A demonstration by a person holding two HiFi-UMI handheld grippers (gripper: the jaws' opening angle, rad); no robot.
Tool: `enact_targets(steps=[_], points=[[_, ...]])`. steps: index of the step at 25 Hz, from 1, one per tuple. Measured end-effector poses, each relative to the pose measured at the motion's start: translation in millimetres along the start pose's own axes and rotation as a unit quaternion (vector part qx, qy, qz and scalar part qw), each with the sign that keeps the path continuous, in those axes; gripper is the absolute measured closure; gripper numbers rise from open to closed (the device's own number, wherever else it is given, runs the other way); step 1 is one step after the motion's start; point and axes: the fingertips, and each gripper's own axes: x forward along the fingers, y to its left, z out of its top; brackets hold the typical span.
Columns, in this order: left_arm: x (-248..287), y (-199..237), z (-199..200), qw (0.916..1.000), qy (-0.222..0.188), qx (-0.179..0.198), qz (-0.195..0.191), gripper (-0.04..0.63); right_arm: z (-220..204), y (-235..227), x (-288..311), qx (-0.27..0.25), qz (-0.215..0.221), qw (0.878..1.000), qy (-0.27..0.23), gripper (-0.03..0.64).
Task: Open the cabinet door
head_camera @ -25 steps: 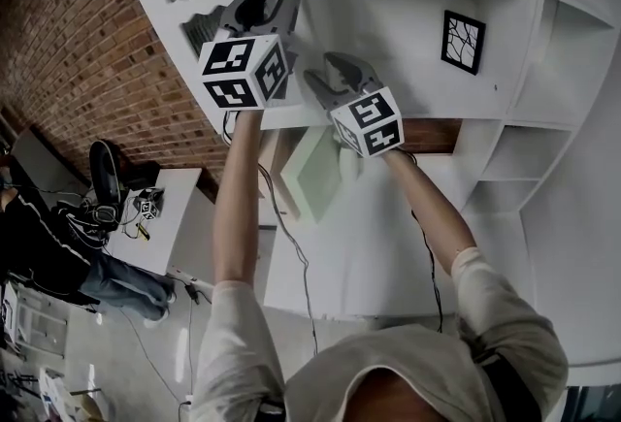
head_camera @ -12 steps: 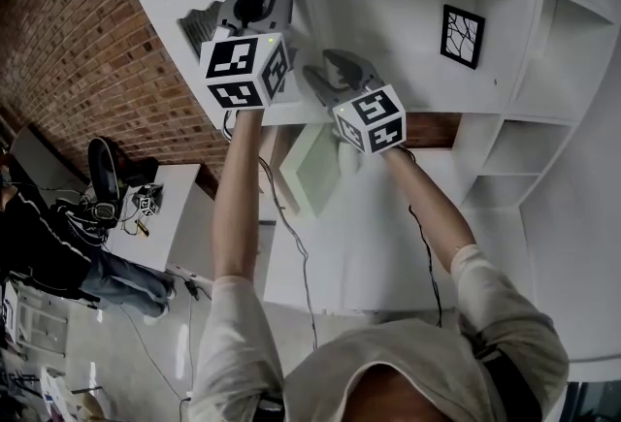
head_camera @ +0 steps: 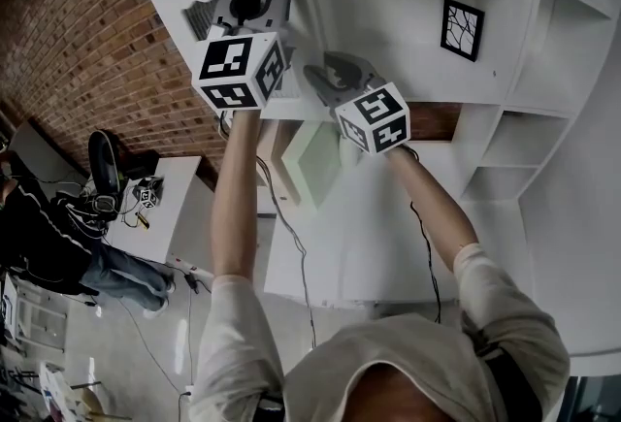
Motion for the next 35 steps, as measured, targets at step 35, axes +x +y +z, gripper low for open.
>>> enact_targets(steps=[35], points=[[-174,45,79,0.9927,0.014,0.044,0.111,0.488,67,181,-37,-0.004,0.093,0.995,-0.045,0.477]])
